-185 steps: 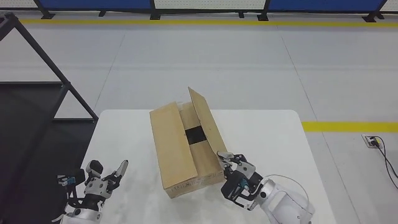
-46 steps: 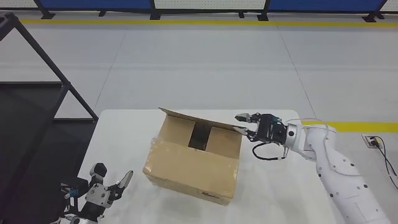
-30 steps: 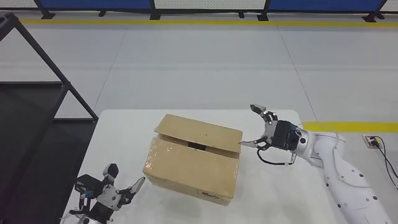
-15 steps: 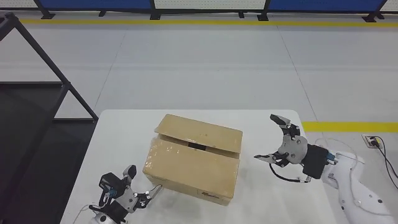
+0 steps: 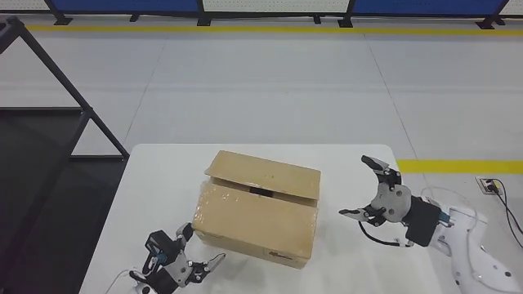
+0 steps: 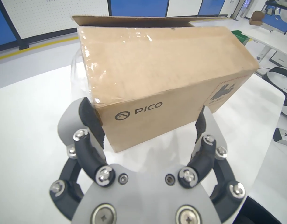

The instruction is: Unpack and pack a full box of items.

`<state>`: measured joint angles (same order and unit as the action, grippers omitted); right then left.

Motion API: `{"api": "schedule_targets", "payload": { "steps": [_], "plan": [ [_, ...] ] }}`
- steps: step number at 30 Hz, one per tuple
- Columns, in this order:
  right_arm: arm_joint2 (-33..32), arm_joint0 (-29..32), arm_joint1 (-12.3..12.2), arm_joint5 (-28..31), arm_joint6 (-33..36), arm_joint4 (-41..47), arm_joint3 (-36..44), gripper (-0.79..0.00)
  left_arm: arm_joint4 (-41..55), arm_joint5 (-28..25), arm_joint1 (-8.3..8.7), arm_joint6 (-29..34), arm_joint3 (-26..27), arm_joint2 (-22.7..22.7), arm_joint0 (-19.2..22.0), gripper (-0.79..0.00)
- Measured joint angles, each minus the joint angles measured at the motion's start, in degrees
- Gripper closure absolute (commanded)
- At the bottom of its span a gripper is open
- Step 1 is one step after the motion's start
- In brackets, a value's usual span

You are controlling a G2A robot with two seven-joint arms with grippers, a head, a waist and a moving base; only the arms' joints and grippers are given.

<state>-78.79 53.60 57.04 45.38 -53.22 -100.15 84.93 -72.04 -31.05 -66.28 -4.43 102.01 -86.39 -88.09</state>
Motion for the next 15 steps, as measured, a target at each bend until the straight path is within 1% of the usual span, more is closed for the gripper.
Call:
{"api": "schedule_targets", "payload": {
  "steps": [15],
  "plan": [
    [0.6, 0.4, -0.8, -0.5, -0.3, 0.0, 0.5, -0.785, -4.9, -0.4, 0.15, -1.2, 1.5, 3.7, -1.4, -0.785]
  ]
}}
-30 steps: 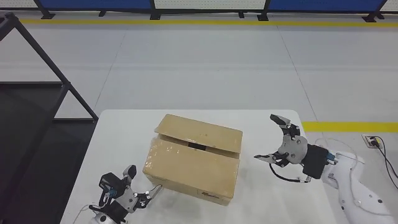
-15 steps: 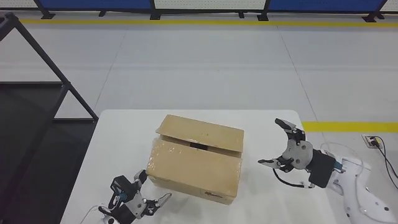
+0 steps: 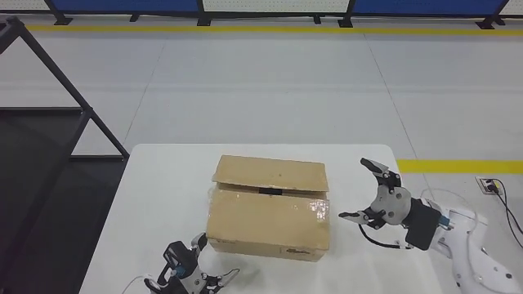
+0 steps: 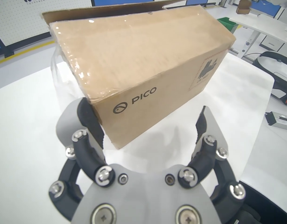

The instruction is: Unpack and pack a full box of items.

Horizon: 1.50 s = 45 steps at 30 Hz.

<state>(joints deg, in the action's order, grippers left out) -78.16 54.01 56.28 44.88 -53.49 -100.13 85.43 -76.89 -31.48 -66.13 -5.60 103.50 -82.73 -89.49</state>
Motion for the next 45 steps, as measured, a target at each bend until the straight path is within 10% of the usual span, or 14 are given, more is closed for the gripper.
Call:
{"api": "schedule_targets", "payload": {
  "steps": [18, 27, 34, 45],
  "plan": [
    [1.8, 0.2, -0.5, -0.7, 0.1, 0.6, -0.6, -0.785, -3.6, 0.0, 0.39, -2.4, 1.3, 1.5, -1.2, -0.785],
    [1.9, 0.5, -0.9, -0.7, 0.4, 1.2, -0.4, -0.785, 3.4, 5.7, 0.84, -9.4, 2.8, -8.4, -6.2, -0.785],
    [3.4, -1.0, -0.8, -0.3, 1.1, 1.4, -0.6, -0.785, 7.7, 18.9, 0.08, -11.6, 3.7, -12.1, -8.0, -0.785],
    [3.8, -0.7, -1.1, -1.3, 0.5, 1.4, -0.8, -0.785, -7.1, 41.5, -1.90, -13.0, -3.6, -1.3, 0.4, -0.785]
  ]
}}
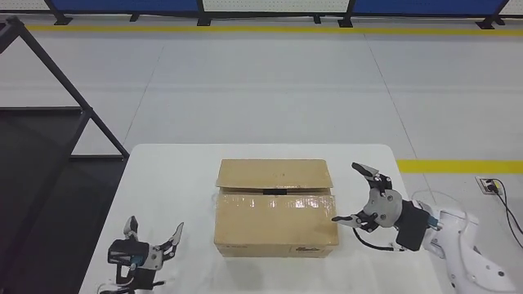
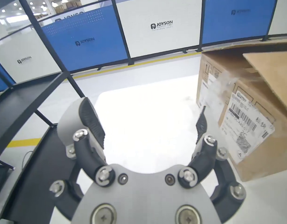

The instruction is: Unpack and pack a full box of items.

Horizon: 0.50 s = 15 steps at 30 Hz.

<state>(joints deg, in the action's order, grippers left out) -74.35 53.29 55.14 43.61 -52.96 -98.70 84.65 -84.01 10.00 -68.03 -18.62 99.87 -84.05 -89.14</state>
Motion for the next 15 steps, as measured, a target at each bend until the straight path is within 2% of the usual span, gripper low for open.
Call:
{"api": "schedule_targets", "payload": {
  "steps": [3, 6, 15],
  "plan": [
    [-0.4, 0.9, -0.2, -0.4, -0.2, 0.1, 0.4, -0.785, -3.9, 1.9, -0.42, -1.7, -3.2, 2.8, 2.3, -0.785],
    [-0.7, 1.4, -0.3, -0.4, 0.2, 0.4, 0.7, -0.785, -6.9, 3.2, -0.62, -0.8, -5.5, 4.0, 4.1, -0.785],
    [-1.0, 1.9, -0.5, -0.5, 1.1, 1.1, 1.0, -0.785, -6.9, 3.2, -0.61, -0.7, -5.5, 4.0, 4.1, -0.785]
  ]
}}
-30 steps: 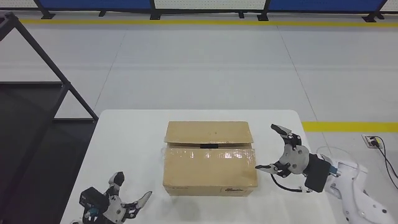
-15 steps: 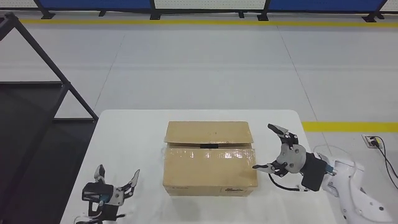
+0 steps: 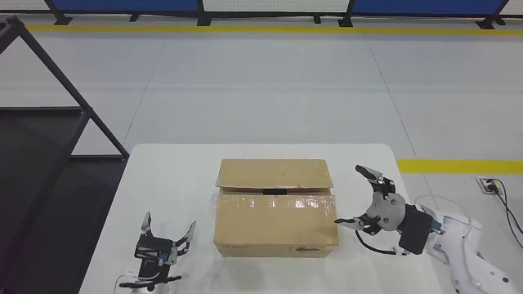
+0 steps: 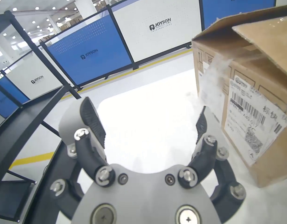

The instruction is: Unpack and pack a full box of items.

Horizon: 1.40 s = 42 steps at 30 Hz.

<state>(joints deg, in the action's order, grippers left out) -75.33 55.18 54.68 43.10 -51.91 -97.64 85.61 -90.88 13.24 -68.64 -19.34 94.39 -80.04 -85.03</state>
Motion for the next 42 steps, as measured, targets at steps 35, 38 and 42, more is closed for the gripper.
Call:
{"api": "schedule_targets", "payload": {
  "steps": [35, 38, 42],
  "plan": [
    [0.0, 0.0, 0.0, 0.0, 0.0, 0.0, 0.0, -0.785, -10.4, 2.5, -3.27, 13.2, -8.6, 10.1, 11.8, -0.785],
    [0.0, 0.0, 0.0, 0.0, 0.0, 0.0, 0.0, -0.785, -10.5, 3.5, -3.59, 13.8, -9.3, 10.4, 12.6, -0.785],
    [0.0, 0.0, 0.0, 0.0, 0.0, 0.0, 0.0, -0.785, -9.9, 5.4, -3.94, 14.1, -9.8, 10.0, 12.9, -0.785]
  ]
}}
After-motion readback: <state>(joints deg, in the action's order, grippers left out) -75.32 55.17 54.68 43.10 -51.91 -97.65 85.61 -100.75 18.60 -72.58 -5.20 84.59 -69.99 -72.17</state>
